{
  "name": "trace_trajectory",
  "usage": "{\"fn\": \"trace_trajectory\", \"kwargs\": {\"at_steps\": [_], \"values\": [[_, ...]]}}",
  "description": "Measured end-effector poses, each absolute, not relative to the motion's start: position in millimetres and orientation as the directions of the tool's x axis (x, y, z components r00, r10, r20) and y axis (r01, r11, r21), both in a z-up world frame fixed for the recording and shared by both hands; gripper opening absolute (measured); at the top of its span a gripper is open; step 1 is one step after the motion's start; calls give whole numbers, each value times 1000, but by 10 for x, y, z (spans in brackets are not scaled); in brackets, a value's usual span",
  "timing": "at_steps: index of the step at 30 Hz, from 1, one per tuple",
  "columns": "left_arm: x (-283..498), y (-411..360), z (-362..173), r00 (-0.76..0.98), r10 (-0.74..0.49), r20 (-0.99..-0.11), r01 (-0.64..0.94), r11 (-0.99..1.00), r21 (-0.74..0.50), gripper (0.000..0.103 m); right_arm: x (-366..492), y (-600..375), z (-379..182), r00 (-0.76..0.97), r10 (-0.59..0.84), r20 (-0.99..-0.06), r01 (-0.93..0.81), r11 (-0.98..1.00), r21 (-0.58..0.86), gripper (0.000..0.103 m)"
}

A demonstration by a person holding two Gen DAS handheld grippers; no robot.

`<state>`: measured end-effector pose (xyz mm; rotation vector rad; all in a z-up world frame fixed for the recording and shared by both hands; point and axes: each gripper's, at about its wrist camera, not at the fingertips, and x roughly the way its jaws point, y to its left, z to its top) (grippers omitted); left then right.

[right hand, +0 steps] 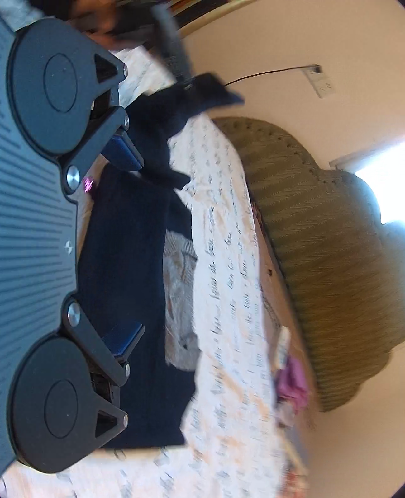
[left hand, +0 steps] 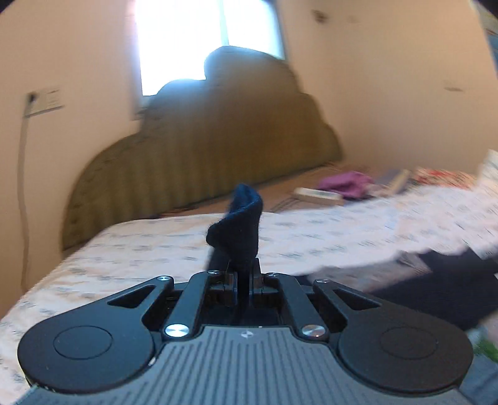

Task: Fold small clothes

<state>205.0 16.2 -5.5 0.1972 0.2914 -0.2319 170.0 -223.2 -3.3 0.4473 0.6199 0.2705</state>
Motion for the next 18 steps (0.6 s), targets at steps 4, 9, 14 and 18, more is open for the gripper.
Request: {"fn": "trace_trajectory", "kwargs": {"at_steps": [4,9,14,18], "values": [[1905,-243,-386,891,-253,-377,342,920,190,6,2000,-2429,-232,730,521,-442,-51,687,725,103],[1827,-315,-551,896,-246,-369,346,909,233,6,2231,-2335,-383,681,582,-445,-32,631,775,103],[1736,-354,-630,894,-252,-371,371,880,297,6,2390,-2220,-494,646,646,-406,-21,547,837,103],[1663,-441,-740,894,-261,-363,394,843,366,6,2528,-2097,-477,624,661,-418,-17,546,838,97]]}}
